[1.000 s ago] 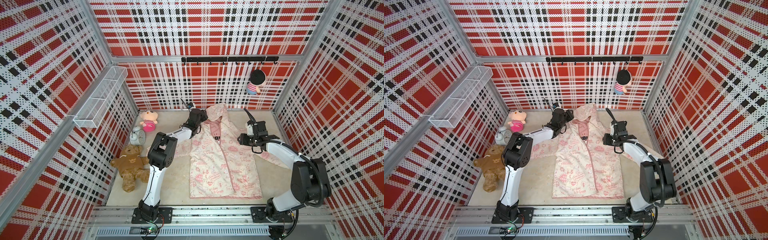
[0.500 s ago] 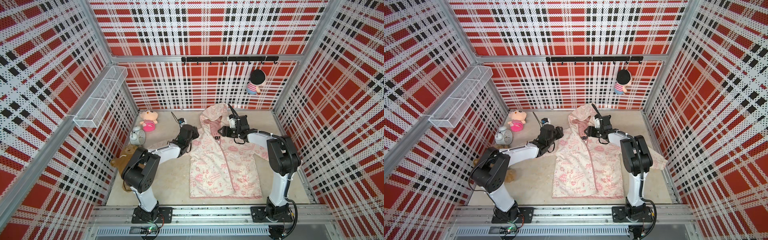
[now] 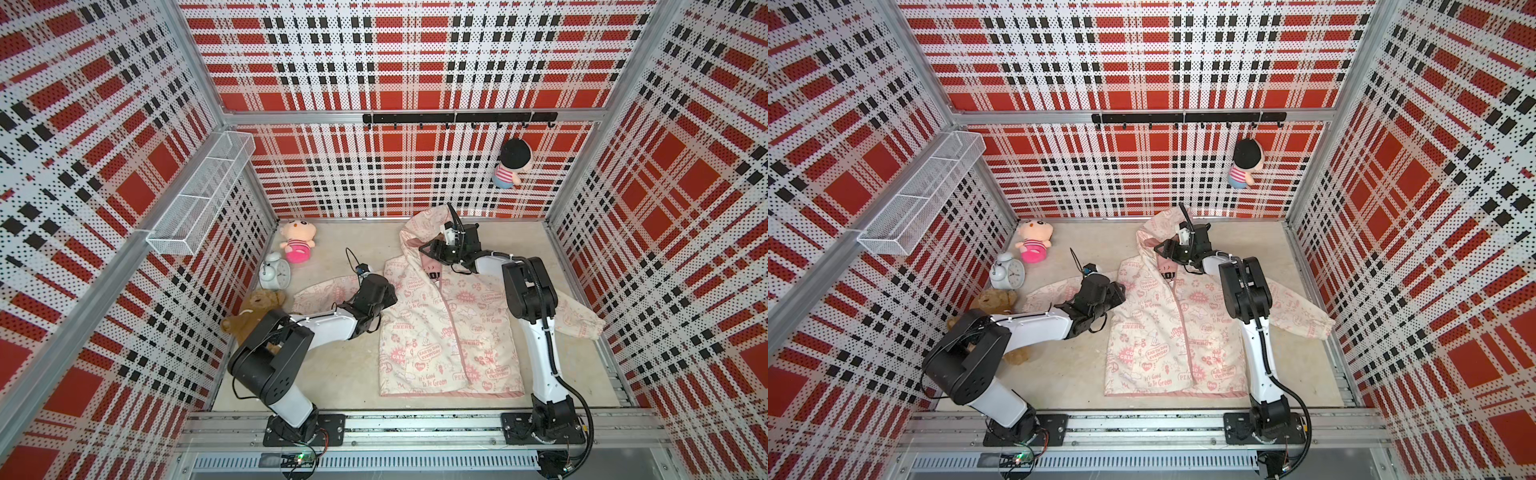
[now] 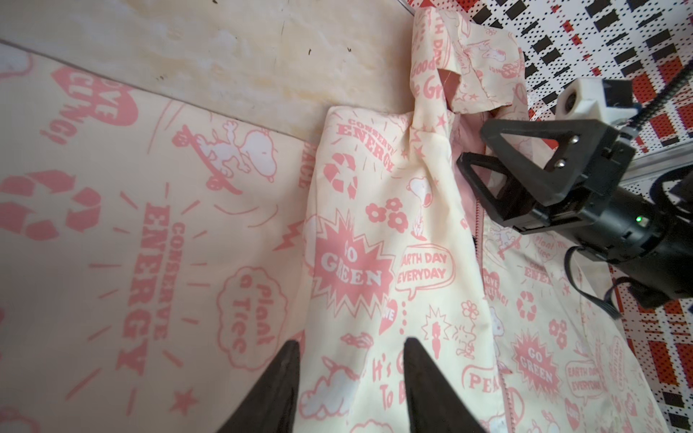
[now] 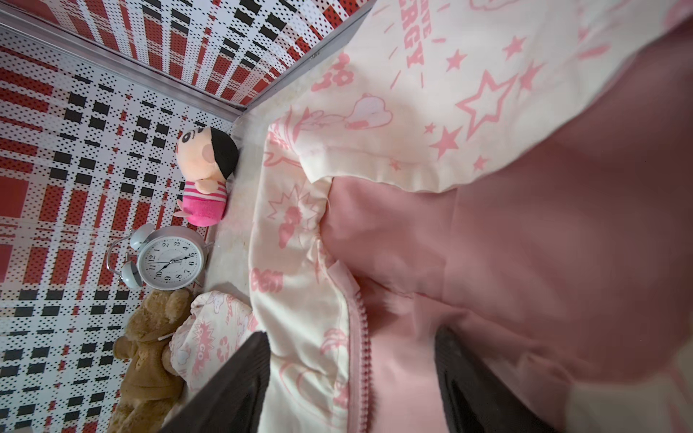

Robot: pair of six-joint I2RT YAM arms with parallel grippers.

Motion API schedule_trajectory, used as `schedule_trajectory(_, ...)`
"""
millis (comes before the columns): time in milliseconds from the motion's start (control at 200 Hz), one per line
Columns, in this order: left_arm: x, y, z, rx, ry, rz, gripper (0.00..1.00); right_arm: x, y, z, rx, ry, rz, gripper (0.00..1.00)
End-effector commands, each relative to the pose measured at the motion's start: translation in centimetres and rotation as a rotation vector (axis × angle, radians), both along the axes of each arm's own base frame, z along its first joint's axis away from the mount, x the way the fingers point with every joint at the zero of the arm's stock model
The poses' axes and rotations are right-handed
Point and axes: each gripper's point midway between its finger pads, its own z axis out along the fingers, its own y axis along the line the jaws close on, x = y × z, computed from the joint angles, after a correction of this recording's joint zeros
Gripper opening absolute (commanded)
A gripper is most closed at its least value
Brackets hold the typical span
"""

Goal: Unzip the jacket
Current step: Smooth out the jacket at the center of the board.

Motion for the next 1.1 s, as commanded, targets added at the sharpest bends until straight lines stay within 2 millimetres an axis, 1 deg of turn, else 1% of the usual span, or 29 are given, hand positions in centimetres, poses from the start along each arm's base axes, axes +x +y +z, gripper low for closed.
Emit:
schedule_trajectory(0, -0.4, -0.3, 1.0, -0.047, -0.002, 0.002, 0.47, 0.6, 1.7, 1.8, 0.058, -0.053, 0.049, 0.72)
schedule_trajectory(80, -0.8, -0.8, 0.9, -0.076, 0.01, -0.002, 0.46, 1.0, 2.1, 1.6, 0.059, -0.055, 0.062, 0.7)
schedule_trajectory(215, -1.5, -1.4, 0.5, -0.077, 0.026, -0.013, 0.46, 1.2, 2.9, 1.3, 0.066, -0.048, 0.086, 0.65)
schedule_trajectory(301, -1.9, -1.2, 0.2, -0.083, 0.038, -0.005, 0.46, 1.3, 2.8, 0.5, 0.053, -0.035, 0.083, 0.63)
schedule_trajectory(526, -2.0, -1.1, -0.1, -0.068, 0.047, -0.005, 0.45, 1.4, 2.5, -1.4, -0.02, 0.001, 0.076, 0.6)
schedule_trajectory(596, -2.0, -1.1, -0.3, -0.066, 0.052, -0.006, 0.45, 1.3, 2.5, -1.8, -0.043, 0.005, 0.081, 0.59)
schedule_trajectory(676, -1.9, -1.1, -0.5, -0.065, 0.056, -0.006, 0.45, 1.2, 2.6, -1.8, -0.045, 0.002, 0.09, 0.56)
schedule_trajectory(832, -2.0, -1.0, -0.9, -0.059, 0.065, -0.006, 0.45, 0.9, 3.3, -1.2, -0.025, -0.014, 0.114, 0.45)
schedule_trajectory(897, -2.1, -0.9, -1.1, -0.055, 0.069, -0.006, 0.45, 0.9, 3.5, -0.9, -0.015, -0.025, 0.122, 0.43)
schedule_trajectory(1007, -2.2, -0.6, -1.2, -0.052, 0.071, 0.0, 0.45, 0.9, 3.6, -1.0, -0.019, -0.021, 0.121, 0.37)
schedule_trajectory(1092, -2.3, -0.4, -1.3, -0.048, 0.072, 0.001, 0.45, 0.9, 3.4, -1.0, -0.038, -0.019, 0.119, 0.28)
